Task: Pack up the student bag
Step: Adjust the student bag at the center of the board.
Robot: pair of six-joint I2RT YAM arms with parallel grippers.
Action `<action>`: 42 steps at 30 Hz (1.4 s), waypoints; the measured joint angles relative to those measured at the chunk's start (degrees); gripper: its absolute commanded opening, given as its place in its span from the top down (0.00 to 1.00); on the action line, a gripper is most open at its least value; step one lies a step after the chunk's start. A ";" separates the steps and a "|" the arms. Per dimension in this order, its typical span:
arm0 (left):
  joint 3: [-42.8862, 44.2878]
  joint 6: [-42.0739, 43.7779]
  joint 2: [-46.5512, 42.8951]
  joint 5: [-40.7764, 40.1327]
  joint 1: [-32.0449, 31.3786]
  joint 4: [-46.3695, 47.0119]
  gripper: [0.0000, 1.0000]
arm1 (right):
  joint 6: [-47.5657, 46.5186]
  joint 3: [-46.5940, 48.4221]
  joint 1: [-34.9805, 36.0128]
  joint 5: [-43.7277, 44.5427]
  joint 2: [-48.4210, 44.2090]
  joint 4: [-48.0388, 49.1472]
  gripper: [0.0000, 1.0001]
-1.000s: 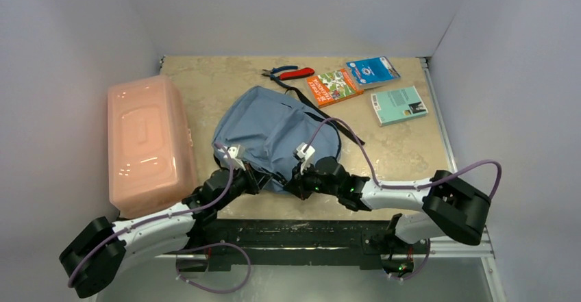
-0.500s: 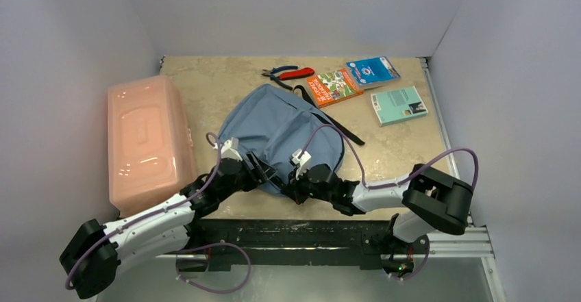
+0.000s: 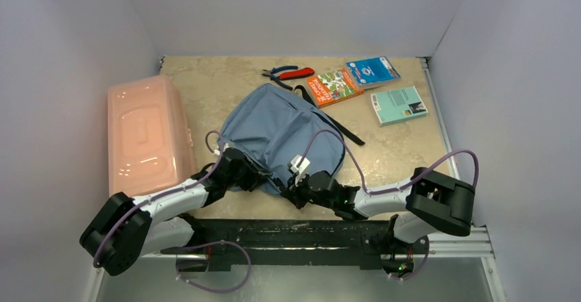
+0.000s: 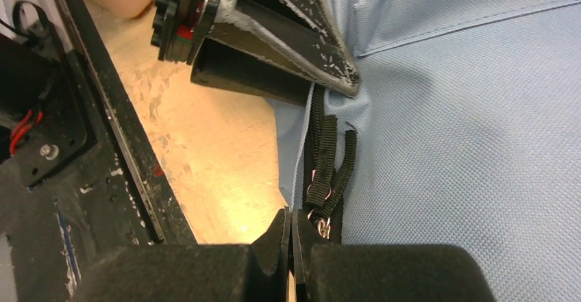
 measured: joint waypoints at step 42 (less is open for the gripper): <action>-18.38 9.35 -0.31 3.28 1.09 49.40 1.00 | 19.04 17.09 -0.13 14.16 -9.42 -35.08 0.67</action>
